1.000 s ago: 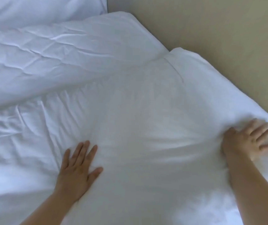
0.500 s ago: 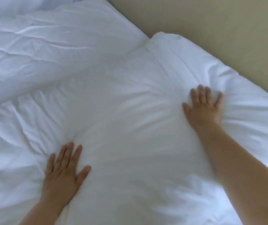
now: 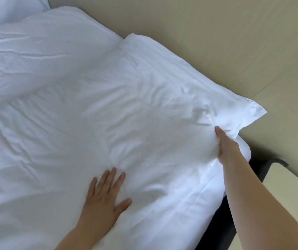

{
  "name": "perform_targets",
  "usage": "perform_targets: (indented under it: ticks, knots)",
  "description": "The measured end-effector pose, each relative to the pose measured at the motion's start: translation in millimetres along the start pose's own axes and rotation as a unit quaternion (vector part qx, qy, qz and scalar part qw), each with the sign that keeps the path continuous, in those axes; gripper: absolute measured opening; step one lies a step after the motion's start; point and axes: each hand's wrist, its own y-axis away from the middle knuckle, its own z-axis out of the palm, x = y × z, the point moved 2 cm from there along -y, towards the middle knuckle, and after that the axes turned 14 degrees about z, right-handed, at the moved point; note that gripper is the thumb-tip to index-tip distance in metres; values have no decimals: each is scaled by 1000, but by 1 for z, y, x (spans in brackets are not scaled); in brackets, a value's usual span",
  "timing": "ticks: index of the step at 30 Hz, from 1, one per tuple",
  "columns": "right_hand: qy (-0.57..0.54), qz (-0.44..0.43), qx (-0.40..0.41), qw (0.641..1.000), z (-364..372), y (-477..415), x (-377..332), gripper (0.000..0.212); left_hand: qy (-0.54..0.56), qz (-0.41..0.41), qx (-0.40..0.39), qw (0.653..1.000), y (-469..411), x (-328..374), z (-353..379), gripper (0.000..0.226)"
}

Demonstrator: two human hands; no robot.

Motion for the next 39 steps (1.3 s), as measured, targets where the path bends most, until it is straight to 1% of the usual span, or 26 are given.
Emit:
perform_targets:
  ticks: [2,4,5,6,7,8,10,11,12,15,16,17,18,20,22,23,24,26,27,29,30,31,32,34,36,39]
  knots:
    - [-31,-3,-56,998,5,15,-7,27,1,-14,-55,998,9,-3,1,60]
    - [-46,-59,-82,994,9,36,-15,15,-10,-27,-107,994,9,-4,0,62]
    - [-48,-108,-88,989,13,51,-19,13,-14,-43,-105,993,11,-1,-4,76]
    - [-46,-162,-105,980,18,71,-23,12,8,-52,-67,996,13,2,-11,96]
    - [-33,-221,-121,967,25,93,-26,13,35,-91,-12,995,20,1,-14,105]
    - [-2,-278,-133,951,36,118,-26,16,134,-147,34,979,30,5,-26,94]
    - [114,-384,-136,906,64,165,-14,14,341,-203,141,907,49,11,-52,31]
    - [172,-432,-128,876,79,190,0,20,388,-211,224,869,64,7,-66,26]
    - [220,-494,-115,833,93,214,18,27,433,-226,293,822,79,2,-79,27]
    - [296,-705,-123,632,117,274,92,48,562,-256,420,665,134,-10,-128,28]
    - [307,-738,-155,580,119,289,118,54,599,-245,451,615,158,-18,-141,35]
    - [330,-748,-199,540,119,301,144,58,630,-224,474,573,183,-26,-153,45]
    - [360,-755,-241,492,118,309,168,62,646,-204,489,550,210,-33,-163,57]
    - [450,-746,-298,390,113,317,217,66,670,-204,466,541,251,-42,-172,81]
    - [536,-731,-303,294,109,308,263,76,685,-249,421,539,280,-47,-161,83]
    - [563,-720,-307,264,107,302,284,77,682,-283,386,552,287,-45,-153,83]
    - [577,-716,-311,239,105,297,299,75,666,-317,345,580,290,-41,-145,89]
    - [594,-714,-306,207,103,298,320,70,613,-351,287,647,290,-35,-129,116]
    - [603,-710,-302,200,104,301,325,69,584,-362,289,667,287,-33,-125,121]
    - [612,-707,-288,208,103,306,329,63,515,-399,308,693,276,-35,-119,106]
    - [617,-701,-282,219,102,309,328,56,489,-418,316,697,268,-35,-118,96]
    - [611,-703,-282,231,100,309,328,48,478,-432,329,690,262,-36,-117,85]
    - [601,-701,-287,255,98,310,326,44,479,-443,344,675,257,-38,-116,75]
    - [555,-695,-300,345,100,313,313,42,487,-455,370,647,253,-43,-117,54]
    - [479,-716,-267,431,106,314,292,39,483,-452,370,652,255,-42,-124,38]
    - [387,-742,-170,520,120,317,258,39,493,-407,383,667,271,-29,-133,21]
